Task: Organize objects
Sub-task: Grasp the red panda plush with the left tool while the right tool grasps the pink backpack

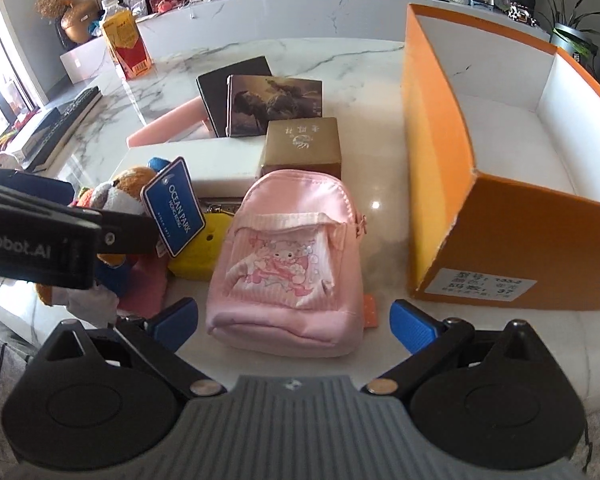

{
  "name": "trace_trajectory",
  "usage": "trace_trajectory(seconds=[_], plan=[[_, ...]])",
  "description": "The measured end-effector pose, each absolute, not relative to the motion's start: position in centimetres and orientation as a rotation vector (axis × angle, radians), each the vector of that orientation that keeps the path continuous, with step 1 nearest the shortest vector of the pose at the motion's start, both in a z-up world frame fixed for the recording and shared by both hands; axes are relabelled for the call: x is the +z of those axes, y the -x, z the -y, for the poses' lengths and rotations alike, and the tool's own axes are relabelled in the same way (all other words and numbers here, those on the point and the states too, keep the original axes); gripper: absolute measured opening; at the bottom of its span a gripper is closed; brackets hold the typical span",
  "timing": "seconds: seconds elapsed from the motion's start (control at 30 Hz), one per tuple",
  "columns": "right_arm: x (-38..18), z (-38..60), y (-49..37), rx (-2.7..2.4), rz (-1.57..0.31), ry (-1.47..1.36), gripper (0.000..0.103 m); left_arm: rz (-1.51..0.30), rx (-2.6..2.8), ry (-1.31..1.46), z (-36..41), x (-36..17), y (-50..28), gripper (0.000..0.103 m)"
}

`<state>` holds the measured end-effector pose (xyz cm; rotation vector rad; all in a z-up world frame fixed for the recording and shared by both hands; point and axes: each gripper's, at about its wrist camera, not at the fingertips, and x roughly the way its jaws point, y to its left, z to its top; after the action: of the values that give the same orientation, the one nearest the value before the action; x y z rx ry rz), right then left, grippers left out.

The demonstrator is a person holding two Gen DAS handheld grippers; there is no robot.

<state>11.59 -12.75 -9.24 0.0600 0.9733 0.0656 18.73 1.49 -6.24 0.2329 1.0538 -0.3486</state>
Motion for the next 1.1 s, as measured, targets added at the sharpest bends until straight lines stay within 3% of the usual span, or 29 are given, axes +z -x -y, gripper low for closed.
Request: trace_trajectory(seconds=[0.17,0.27,0.5,0.7,1.1], plan=[[-10.3,12.5,-12.8,0.090,-0.968,-0.085,0.102,-1.082,-0.378,-0.224,-1.8,-7.2,-19.0,0.103],[-10.9,12.2,-13.2,0.096,-0.953,-0.063,0.102,-1.084,-0.367,-0.235,-1.8,-7.7,-19.1,0.089],[-12.1,11.8,-13.5,0.109,-0.950,-0.038,0.102,-1.059,-0.344,-0.236,-1.7,-8.6,-18.7,0.068],[-12.7,11.5,-13.5,0.104,-0.920,0.039,0.101,-1.039,-0.329,-0.239,-1.7,-8.4,-18.4,0.062],[-12.1,11.8,-12.6,0.111,-0.863,0.036,0.079,-0.938,-0.278,-0.290,-1.0,-7.4,-16.9,0.059]])
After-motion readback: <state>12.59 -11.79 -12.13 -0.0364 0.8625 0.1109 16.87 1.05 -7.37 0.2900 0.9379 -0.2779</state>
